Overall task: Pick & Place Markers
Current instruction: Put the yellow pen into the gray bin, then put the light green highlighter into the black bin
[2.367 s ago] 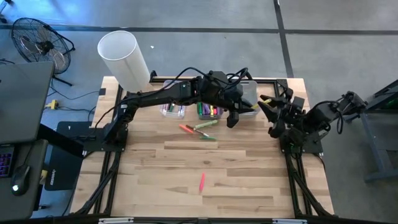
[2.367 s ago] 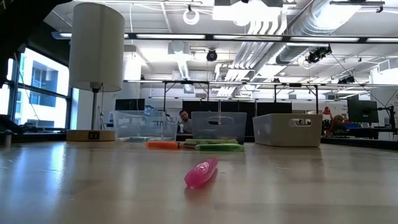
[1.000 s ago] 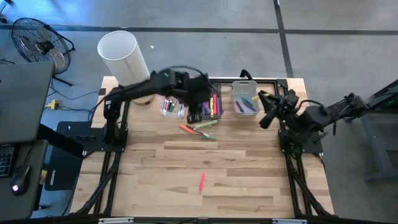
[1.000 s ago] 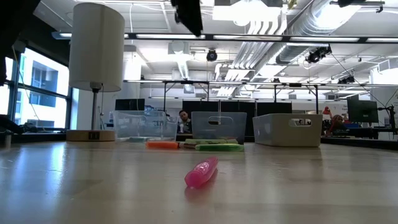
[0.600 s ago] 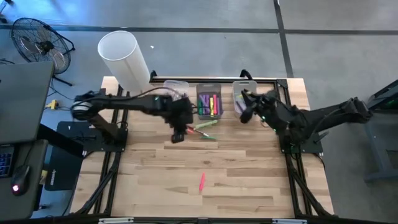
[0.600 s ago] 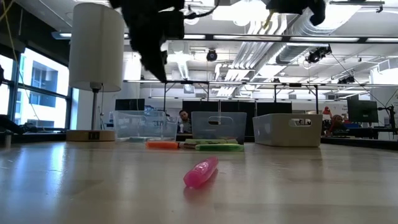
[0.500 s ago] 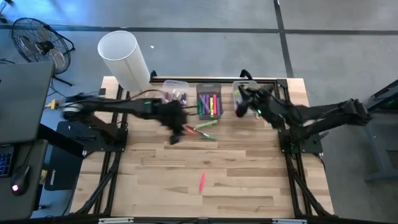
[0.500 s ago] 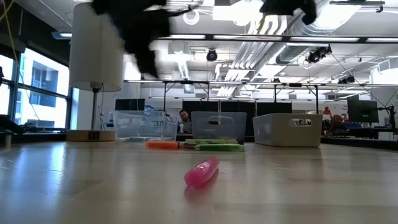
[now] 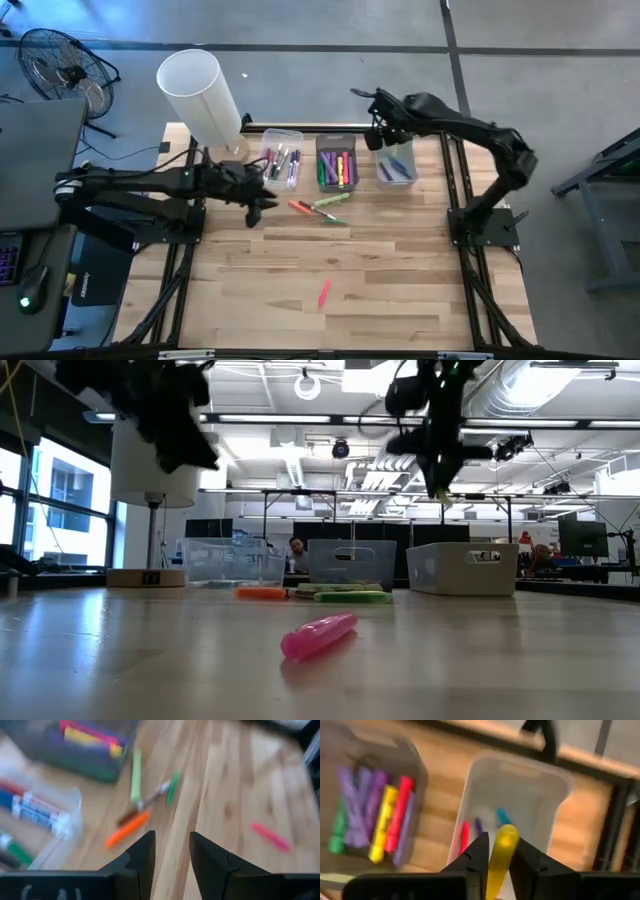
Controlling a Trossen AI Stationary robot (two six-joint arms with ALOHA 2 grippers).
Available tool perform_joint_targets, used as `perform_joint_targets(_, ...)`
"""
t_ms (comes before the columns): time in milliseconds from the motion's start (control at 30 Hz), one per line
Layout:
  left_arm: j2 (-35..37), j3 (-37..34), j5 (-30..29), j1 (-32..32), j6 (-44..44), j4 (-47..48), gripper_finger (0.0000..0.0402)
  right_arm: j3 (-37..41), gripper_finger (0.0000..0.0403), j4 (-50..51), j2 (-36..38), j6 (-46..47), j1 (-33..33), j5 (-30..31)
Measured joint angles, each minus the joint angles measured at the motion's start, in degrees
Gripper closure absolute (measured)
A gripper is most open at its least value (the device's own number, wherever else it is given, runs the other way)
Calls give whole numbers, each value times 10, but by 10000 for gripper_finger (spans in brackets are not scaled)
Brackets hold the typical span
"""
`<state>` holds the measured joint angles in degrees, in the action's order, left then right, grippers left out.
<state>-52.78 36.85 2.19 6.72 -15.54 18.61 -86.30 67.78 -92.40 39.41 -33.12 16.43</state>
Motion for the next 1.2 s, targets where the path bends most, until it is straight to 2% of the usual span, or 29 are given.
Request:
perform_joint_targets(167,19,4,-4,0,2,-17,284,9,325,6,-65,-18,-38,-71)
perform_joint_targets(300,7,3,-1,0,2,-19,284,9,316,3,-86,-22,-41,-78)
perform_joint_targets(467,-10,4,2,0,2,-23,284,9,313,-6,-67,-23,-40,-65)
perform_joint_targets(667,-33,4,2,0,2,-22,284,9,312,-7,-2,-26,-20,-63)
perform_joint_targets(900,-60,4,-1,0,2,-27,284,9,312,-9,94,-49,43,-66)
perform_joint_targets(1033,-67,4,7,0,-64,-27,284,9,313,-9,138,-48,96,-81)
perform_joint_targets(1100,-67,4,31,0,-102,-27,284,9,314,-11,153,-48,132,-84)
perform_joint_targets(1200,-65,4,99,-2,-129,-27,284,9,315,-12,163,-49,199,-58)
